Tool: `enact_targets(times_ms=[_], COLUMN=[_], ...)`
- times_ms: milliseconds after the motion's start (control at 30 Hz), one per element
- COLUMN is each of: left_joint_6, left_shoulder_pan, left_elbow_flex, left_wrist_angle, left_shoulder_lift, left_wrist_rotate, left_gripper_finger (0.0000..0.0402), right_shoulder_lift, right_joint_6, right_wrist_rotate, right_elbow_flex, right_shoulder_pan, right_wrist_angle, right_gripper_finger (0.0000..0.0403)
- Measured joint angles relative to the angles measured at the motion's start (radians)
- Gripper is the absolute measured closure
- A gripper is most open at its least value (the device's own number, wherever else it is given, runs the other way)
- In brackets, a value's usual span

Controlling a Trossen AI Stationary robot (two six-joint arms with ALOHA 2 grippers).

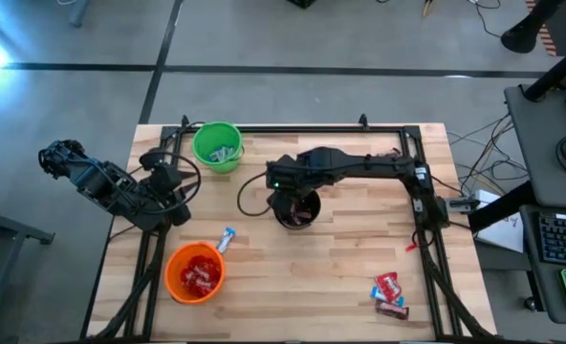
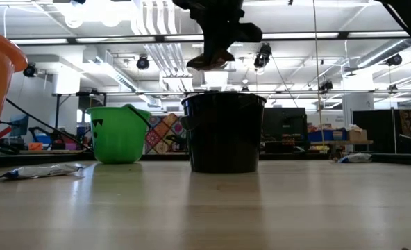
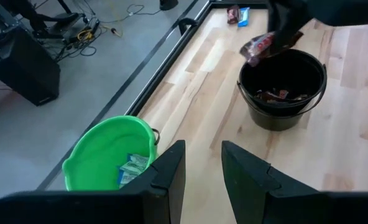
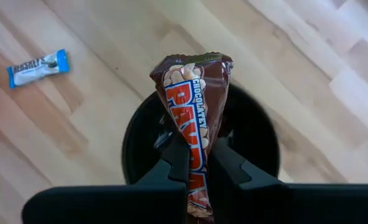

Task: Sort candy
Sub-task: Put the top left brown chocolate into the black bucket

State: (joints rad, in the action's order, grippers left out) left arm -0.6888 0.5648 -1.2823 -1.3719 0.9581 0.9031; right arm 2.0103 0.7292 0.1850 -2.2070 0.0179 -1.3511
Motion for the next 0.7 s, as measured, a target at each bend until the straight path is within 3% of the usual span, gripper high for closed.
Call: enact_targets(times_ms=[367, 700], left_joint_6=[0.0, 0.047], left_shoulder_pan=[0.0, 0.0], left_elbow_flex=[0.0, 0.0], left_wrist_angle=[-0.057, -0.072], left_shoulder_lift=[-0.002, -0.011], left_wrist_rotate=[0.0, -0.003], left_gripper_finger=[0.0315, 0.0315], right_shoulder_lift=[0.0, 0.002], right_joint_6=[0.158, 0.266], right_wrist_rotate=[0.024, 0.023], right_elbow_flex=[0.138, 0.219], right_shoulder_pan=[-0.057, -0.086], right_wrist_angle=[-0.002, 0.077], right_gripper_finger=[0.0379, 0.0317])
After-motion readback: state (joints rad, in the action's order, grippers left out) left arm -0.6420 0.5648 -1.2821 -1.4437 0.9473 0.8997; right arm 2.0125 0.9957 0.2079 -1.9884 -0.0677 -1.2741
